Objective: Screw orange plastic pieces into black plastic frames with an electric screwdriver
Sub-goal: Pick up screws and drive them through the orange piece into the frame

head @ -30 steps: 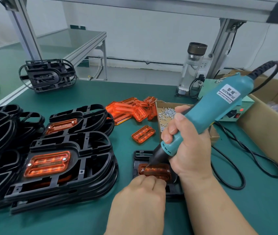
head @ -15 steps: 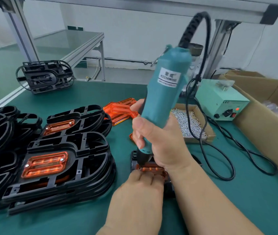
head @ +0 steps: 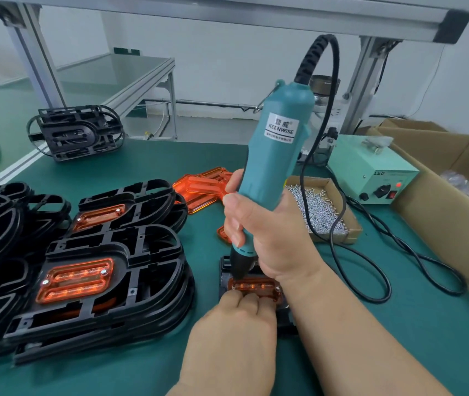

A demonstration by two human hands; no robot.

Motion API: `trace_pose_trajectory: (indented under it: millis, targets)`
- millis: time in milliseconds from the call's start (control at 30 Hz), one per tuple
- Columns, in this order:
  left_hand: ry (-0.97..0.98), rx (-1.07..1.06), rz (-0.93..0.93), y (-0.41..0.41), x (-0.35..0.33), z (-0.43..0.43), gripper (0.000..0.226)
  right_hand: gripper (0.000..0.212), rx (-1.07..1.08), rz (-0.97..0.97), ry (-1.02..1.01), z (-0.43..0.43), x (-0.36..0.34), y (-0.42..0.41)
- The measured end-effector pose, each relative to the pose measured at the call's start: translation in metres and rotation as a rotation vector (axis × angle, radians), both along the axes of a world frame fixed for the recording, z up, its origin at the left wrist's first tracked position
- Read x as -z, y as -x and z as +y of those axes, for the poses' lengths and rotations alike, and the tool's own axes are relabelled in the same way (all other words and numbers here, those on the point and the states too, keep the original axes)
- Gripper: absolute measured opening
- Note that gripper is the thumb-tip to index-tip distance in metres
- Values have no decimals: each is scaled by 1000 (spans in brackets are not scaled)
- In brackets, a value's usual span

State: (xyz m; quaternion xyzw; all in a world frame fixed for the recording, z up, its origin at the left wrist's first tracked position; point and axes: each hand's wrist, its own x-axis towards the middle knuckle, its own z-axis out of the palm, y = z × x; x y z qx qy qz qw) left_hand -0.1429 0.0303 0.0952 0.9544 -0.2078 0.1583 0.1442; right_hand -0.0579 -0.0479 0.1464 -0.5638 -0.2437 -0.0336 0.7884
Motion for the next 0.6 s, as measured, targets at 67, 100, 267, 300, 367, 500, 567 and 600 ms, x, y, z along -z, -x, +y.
trace_pose_trajectory:
  millis: [67,100,267,300,367,500,567,600]
  targets:
    - [-2,2,-14,-1,2,0,41,9,2,-25,10,-1,1,3]
    - [-8,8,-26,-2,4,0,41,10,3,-29,8,-1,1,4]
    - [-10,56,-8,-2,1,3,22,19,11,-11,2,0,2,6]
    - [-9,61,-9,-2,0,3,8,19,7,-8,6,0,2,6]
    - [-26,74,33,-2,0,3,26,22,-12,-22,14,1,1,6]
    - [-7,56,22,-3,2,2,37,14,-20,-55,31,2,1,7]
    - [-9,63,13,-4,1,1,37,12,7,-59,28,1,1,8]
    - [-2,63,24,-3,1,1,36,12,20,-54,16,0,2,9]
